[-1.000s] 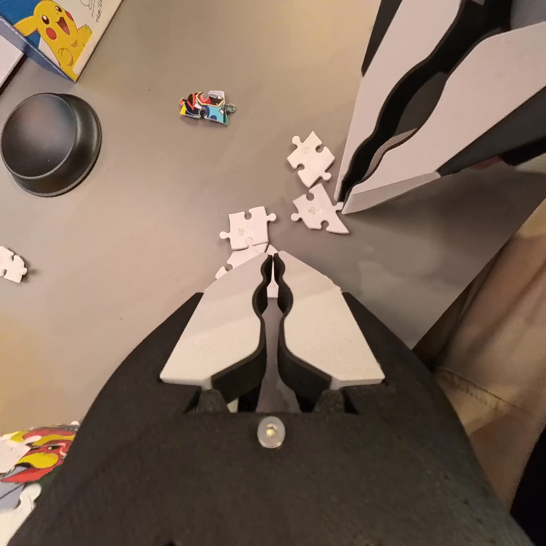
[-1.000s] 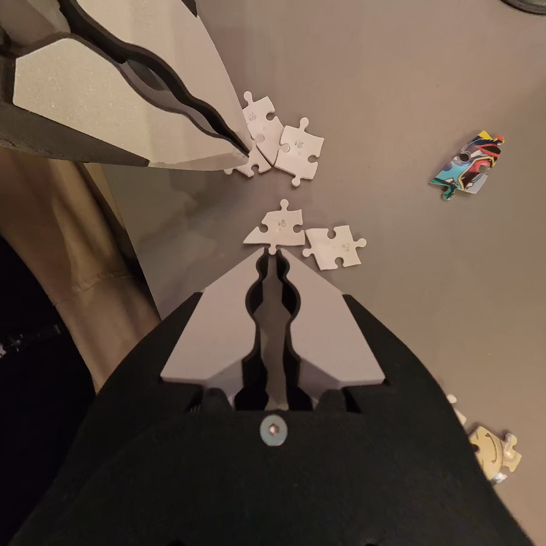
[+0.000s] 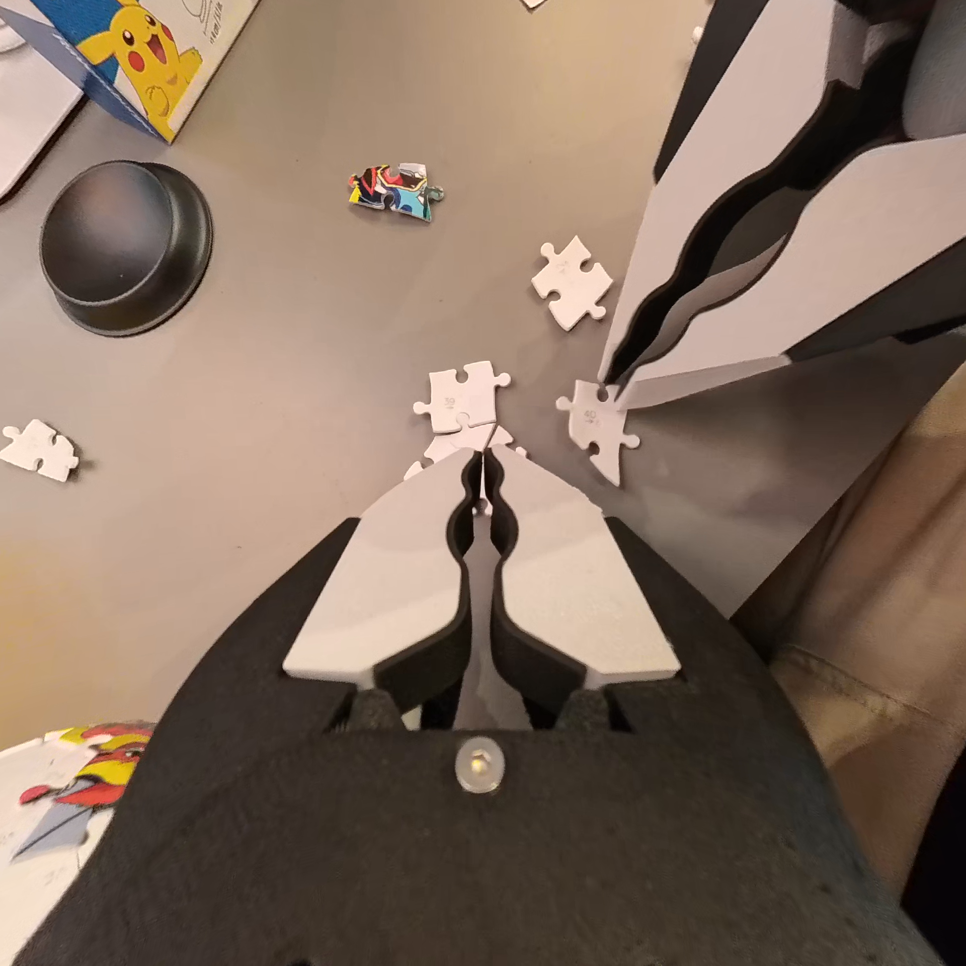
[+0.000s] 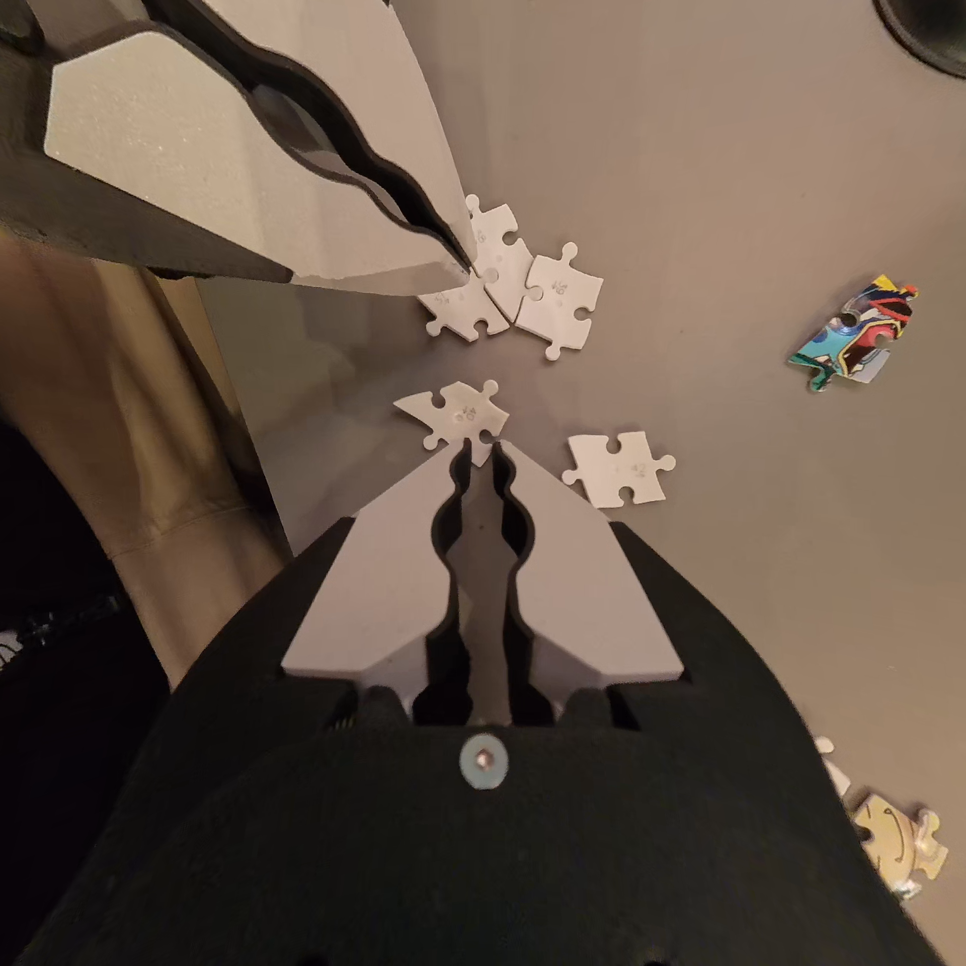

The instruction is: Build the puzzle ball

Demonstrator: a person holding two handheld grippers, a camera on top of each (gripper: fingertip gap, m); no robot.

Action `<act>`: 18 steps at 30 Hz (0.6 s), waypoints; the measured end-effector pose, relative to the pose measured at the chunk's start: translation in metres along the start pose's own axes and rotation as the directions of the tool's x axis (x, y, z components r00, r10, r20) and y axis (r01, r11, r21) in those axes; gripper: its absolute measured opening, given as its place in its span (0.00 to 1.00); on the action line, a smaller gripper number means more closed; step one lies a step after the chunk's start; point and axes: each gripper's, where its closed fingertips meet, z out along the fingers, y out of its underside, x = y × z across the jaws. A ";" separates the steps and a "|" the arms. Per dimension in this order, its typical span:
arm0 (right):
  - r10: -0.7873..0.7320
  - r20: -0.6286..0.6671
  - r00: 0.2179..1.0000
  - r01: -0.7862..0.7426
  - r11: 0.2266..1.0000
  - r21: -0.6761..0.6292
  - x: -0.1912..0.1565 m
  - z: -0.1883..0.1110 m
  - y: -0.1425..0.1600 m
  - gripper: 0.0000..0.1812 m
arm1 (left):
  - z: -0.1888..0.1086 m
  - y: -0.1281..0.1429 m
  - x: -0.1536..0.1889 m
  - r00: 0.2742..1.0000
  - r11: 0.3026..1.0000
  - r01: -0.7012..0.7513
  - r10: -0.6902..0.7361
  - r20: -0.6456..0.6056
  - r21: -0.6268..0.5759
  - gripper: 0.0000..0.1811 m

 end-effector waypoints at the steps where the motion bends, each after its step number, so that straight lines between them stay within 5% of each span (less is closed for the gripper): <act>1: 0.000 -0.003 1.000 0.000 1.000 0.002 0.000 -0.001 0.000 0.03 | 0.000 0.000 0.000 1.000 1.000 0.001 -0.001 0.000 0.000 0.00; 10: 0.024 -0.014 1.000 -0.023 0.997 0.072 0.003 -0.006 -0.012 0.00 | 0.000 0.001 -0.001 1.000 1.000 0.006 -0.006 -0.005 -0.003 0.00; 12: -0.052 -0.008 0.999 0.052 0.995 0.087 -0.002 -0.008 -0.018 0.11 | -0.001 0.000 -0.001 1.000 1.000 0.004 -0.004 -0.008 -0.002 0.00; 18: -0.211 0.093 0.973 0.212 0.977 -0.001 -0.018 0.005 -0.011 0.19 | -0.001 0.001 0.001 1.000 1.000 0.000 0.000 -0.012 -0.005 0.00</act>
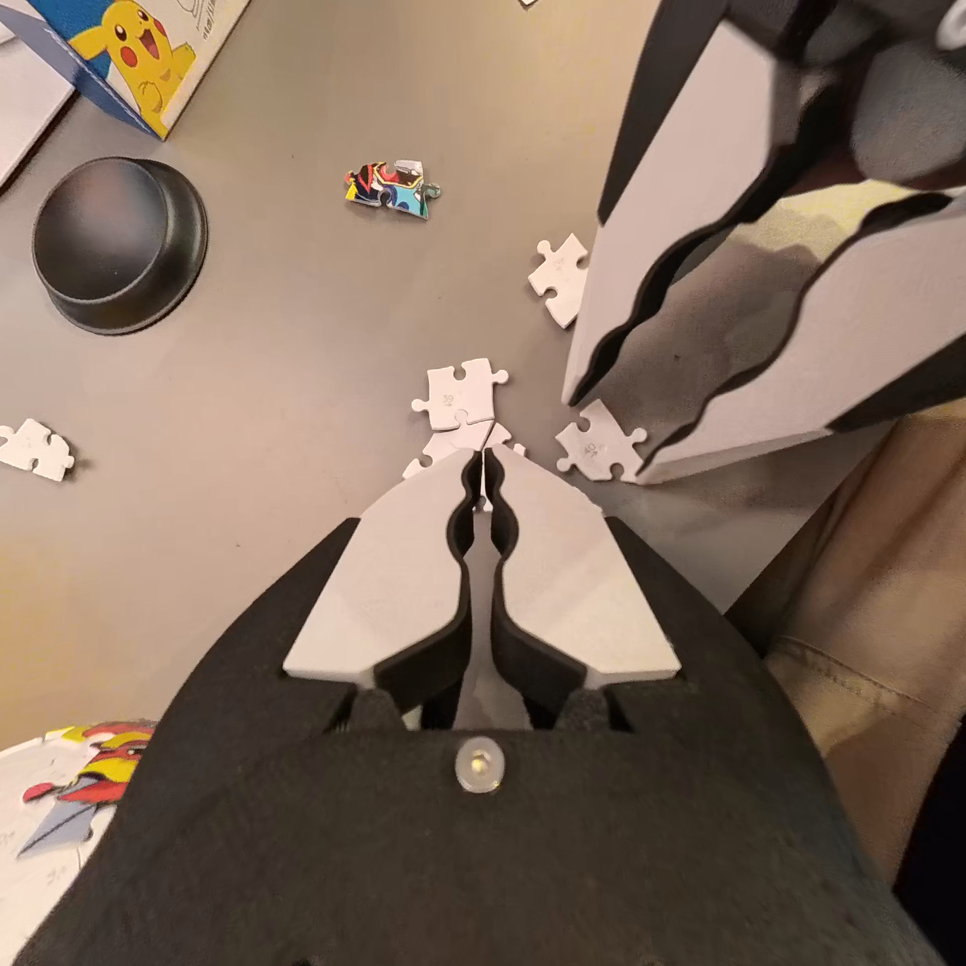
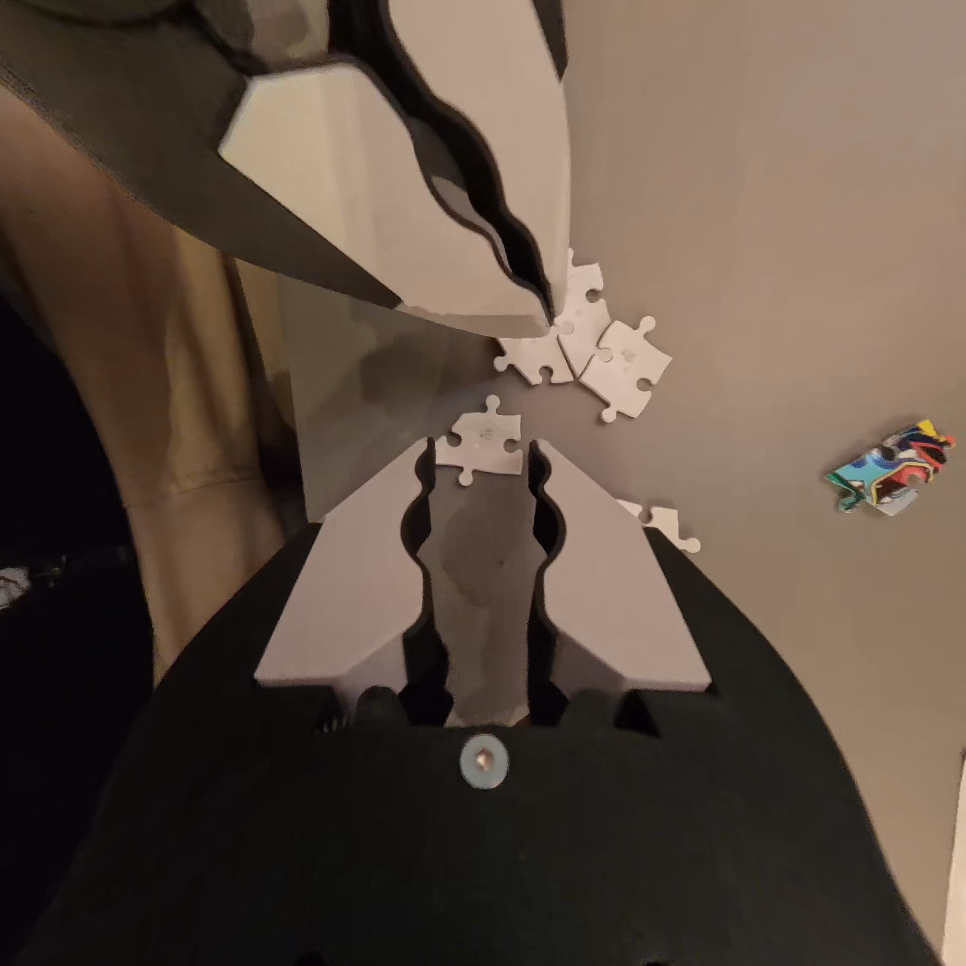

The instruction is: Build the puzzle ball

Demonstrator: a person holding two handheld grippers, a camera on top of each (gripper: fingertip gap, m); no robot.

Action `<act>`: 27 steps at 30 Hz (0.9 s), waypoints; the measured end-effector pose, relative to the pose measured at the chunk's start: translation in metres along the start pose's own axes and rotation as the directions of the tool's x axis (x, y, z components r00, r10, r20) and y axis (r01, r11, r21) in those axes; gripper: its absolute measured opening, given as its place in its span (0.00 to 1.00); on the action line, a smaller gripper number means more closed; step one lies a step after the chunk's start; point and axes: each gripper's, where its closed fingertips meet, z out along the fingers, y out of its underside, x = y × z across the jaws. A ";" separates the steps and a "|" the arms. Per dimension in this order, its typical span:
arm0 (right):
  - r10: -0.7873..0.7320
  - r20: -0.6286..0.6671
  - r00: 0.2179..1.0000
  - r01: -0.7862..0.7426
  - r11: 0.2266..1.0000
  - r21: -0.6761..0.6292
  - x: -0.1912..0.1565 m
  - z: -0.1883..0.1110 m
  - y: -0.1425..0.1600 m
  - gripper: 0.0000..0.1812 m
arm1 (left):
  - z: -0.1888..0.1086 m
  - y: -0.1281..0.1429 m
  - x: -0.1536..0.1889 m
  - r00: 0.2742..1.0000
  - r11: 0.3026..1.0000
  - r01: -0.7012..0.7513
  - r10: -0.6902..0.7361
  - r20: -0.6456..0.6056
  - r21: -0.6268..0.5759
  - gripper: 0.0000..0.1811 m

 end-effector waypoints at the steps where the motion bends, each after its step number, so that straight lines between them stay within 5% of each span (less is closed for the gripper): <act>1: -0.005 -0.017 1.000 0.005 1.000 -0.023 0.003 0.003 0.003 0.20 | 0.000 0.000 0.000 1.000 1.000 0.000 0.000 0.001 0.000 0.00; 16: 0.288 -0.009 0.958 -0.286 0.953 0.103 0.004 -0.014 0.007 0.02 | -0.001 0.000 0.000 1.000 1.000 0.002 -0.002 -0.007 0.006 0.00; 27: 0.575 0.014 0.818 -0.555 0.782 0.282 0.030 -0.030 0.007 0.00 | 0.006 -0.019 -0.021 1.000 0.999 0.006 -0.006 0.011 0.041 0.00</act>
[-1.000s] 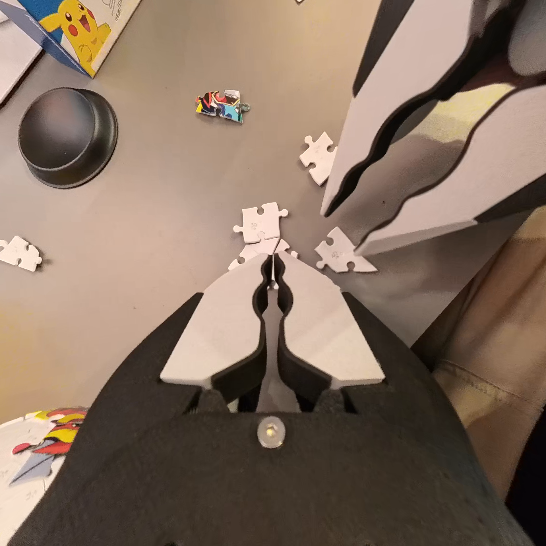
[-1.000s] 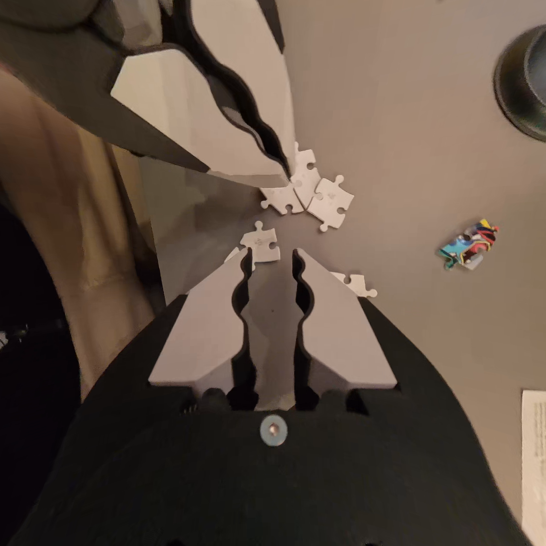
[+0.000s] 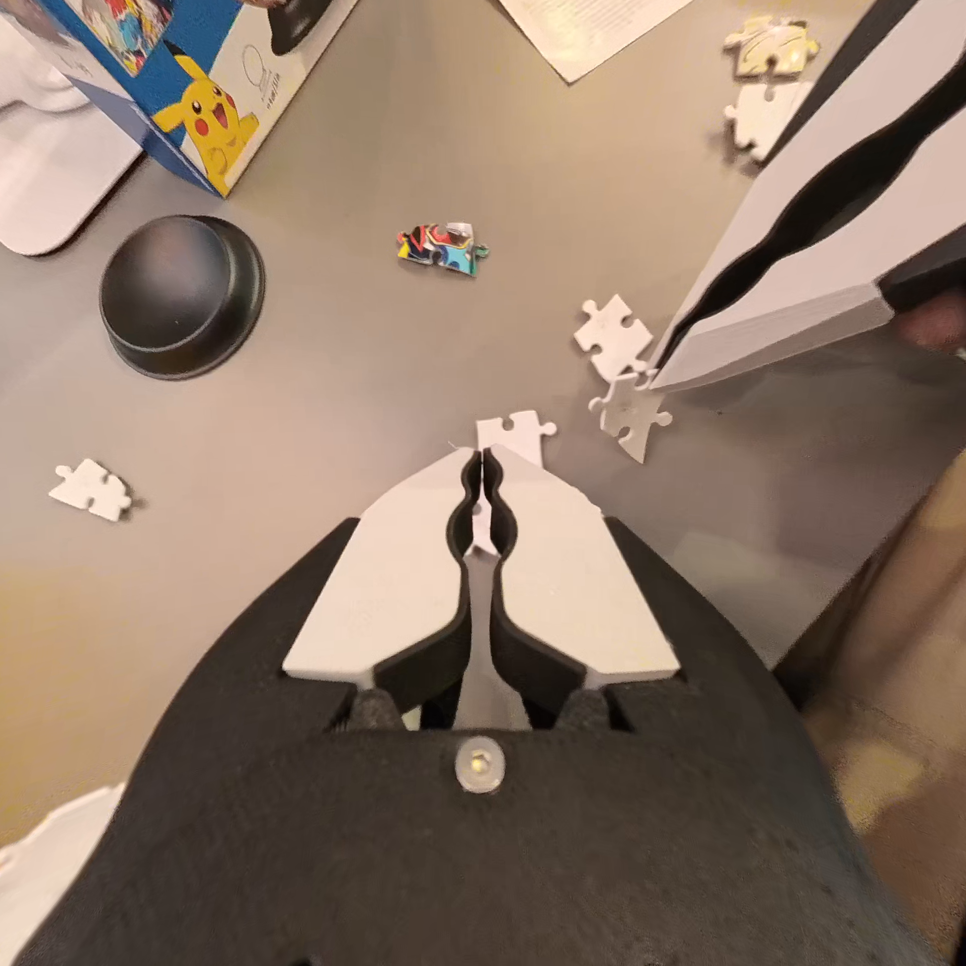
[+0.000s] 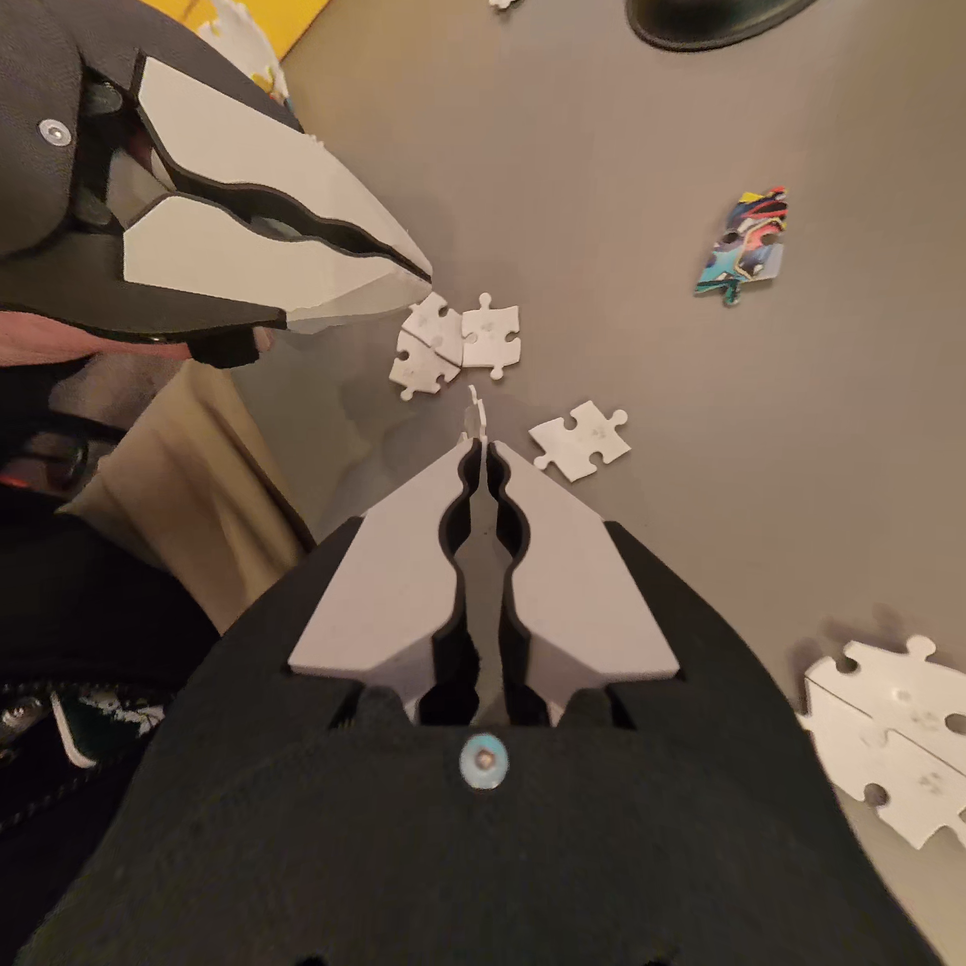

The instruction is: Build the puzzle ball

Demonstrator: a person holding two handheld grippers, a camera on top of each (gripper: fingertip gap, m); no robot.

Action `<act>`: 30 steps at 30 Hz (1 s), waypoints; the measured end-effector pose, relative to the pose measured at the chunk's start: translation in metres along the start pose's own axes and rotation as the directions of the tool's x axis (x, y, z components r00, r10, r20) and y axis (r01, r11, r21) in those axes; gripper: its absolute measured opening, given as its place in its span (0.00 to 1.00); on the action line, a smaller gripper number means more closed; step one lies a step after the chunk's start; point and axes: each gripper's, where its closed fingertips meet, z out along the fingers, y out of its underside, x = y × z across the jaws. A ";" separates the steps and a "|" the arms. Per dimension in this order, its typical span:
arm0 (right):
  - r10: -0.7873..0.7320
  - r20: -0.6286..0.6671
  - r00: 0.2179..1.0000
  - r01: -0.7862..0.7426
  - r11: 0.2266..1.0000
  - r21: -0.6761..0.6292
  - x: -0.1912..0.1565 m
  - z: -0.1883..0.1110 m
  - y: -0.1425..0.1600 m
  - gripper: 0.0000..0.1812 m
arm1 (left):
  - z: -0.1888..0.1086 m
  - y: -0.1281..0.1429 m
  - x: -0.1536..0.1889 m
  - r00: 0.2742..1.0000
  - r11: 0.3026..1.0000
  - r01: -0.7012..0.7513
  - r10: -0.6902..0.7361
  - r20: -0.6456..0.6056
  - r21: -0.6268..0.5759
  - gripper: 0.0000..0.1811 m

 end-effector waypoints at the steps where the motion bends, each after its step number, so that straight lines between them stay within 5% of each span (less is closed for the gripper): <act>1: 0.021 -0.006 1.000 -0.021 1.000 0.010 0.002 0.000 -0.001 0.00 | 0.003 -0.001 -0.004 1.000 1.000 -0.014 0.014 0.011 -0.008 0.00; 15: 0.146 -0.054 0.988 -0.139 0.984 0.107 0.011 0.012 -0.013 0.01 | 0.036 0.008 -0.003 0.996 0.988 -0.087 0.083 -0.037 -0.124 0.00; 30: 0.249 -0.030 0.968 -0.241 0.958 0.157 0.014 0.015 -0.018 0.01 | 0.031 0.014 -0.003 0.999 0.987 -0.029 0.032 0.017 -0.157 0.00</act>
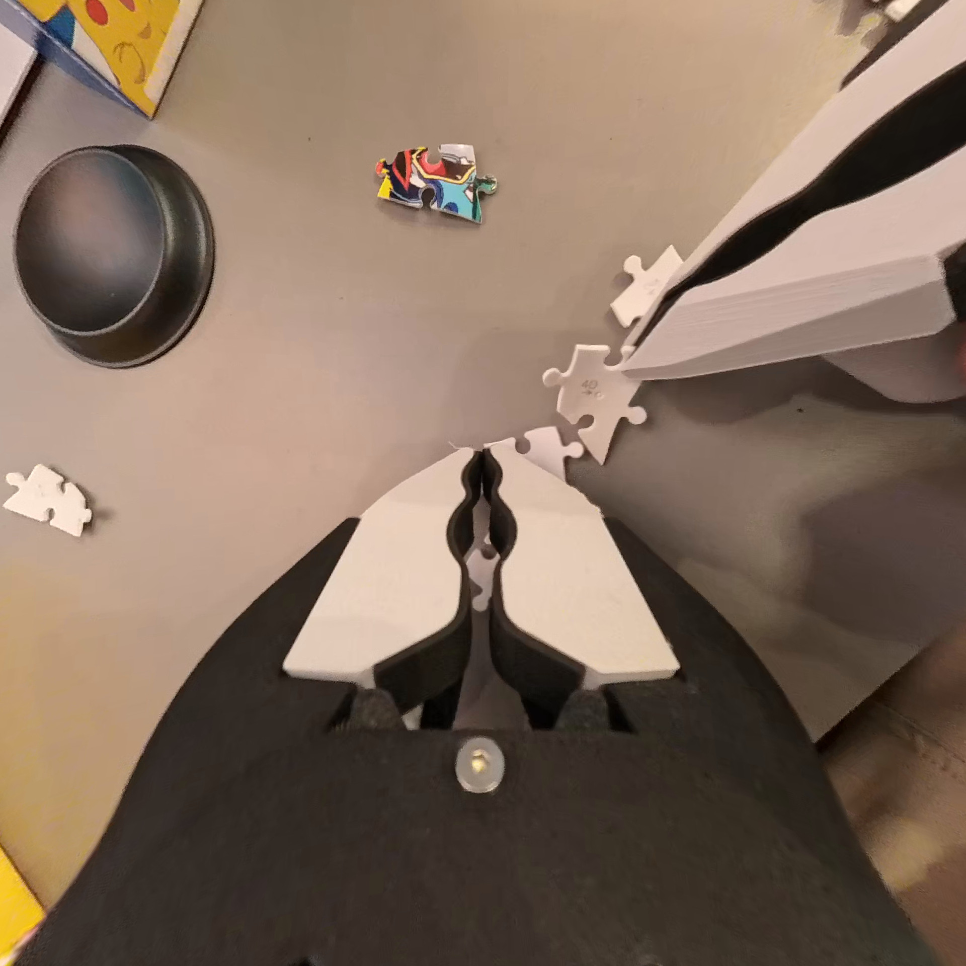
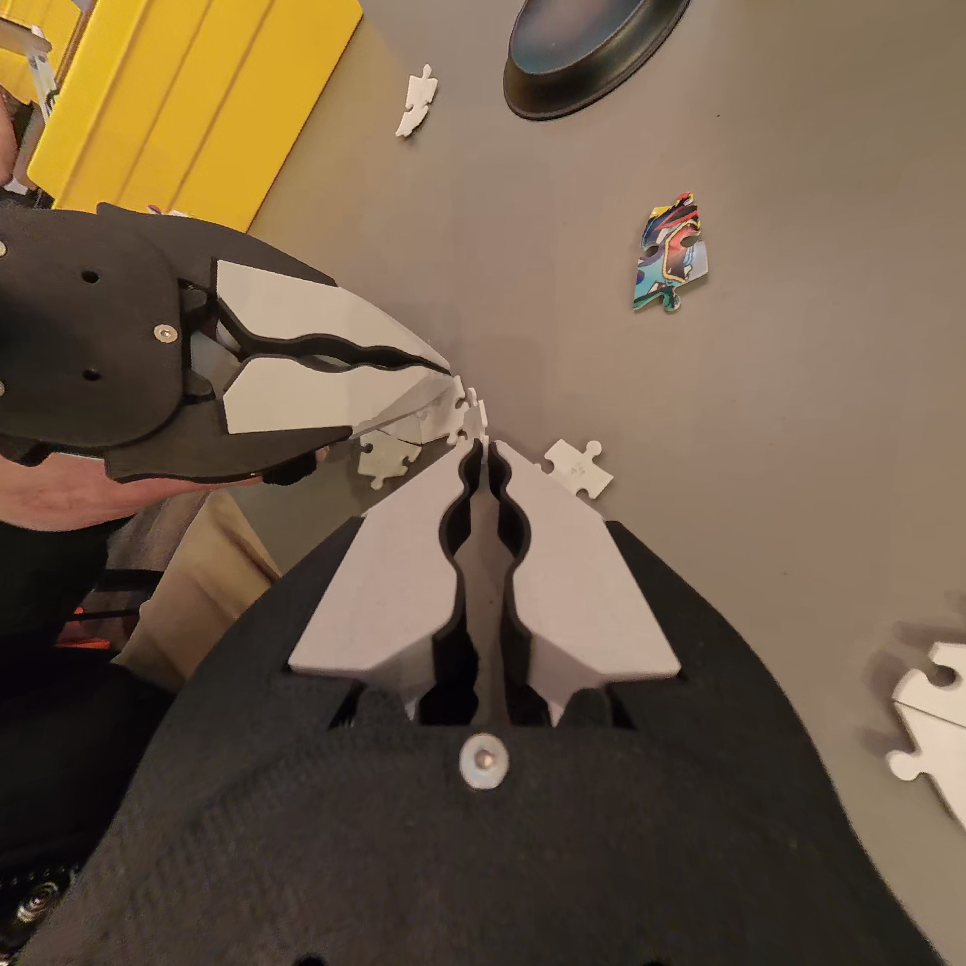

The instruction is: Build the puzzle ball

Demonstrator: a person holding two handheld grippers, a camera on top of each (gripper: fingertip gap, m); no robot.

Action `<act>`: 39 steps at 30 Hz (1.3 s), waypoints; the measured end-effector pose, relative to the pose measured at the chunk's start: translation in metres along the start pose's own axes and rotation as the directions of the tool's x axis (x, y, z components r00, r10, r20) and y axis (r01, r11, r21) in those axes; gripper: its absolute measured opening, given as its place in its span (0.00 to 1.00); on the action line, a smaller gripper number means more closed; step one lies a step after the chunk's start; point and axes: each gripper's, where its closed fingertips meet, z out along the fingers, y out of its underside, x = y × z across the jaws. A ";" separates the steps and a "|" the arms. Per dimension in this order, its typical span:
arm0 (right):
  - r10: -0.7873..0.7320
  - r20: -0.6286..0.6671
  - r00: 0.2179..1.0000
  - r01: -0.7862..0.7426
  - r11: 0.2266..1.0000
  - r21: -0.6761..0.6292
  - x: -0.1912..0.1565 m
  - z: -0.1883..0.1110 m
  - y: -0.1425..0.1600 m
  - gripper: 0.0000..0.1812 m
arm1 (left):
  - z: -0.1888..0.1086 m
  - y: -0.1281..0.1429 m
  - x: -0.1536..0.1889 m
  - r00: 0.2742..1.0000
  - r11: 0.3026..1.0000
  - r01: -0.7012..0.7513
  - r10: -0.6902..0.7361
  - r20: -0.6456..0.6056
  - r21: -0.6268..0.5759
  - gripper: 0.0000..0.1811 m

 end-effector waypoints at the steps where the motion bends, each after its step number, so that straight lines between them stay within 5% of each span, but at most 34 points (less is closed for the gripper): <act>1: 0.005 0.003 1.000 -0.005 1.000 0.004 -0.001 -0.001 0.000 0.01 | -0.001 0.000 0.000 1.000 1.000 0.003 -0.003 0.001 0.005 0.00; 25: 0.053 -0.083 0.995 -0.049 0.998 0.047 -0.001 0.007 0.007 0.07 | -0.005 0.005 0.014 0.999 1.000 -0.005 0.005 -0.045 -0.001 0.00; 39: -0.299 -0.076 0.951 0.290 0.951 -0.111 -0.019 0.022 0.011 0.01 | -0.004 0.004 0.015 0.999 1.000 -0.002 0.002 -0.055 -0.001 0.00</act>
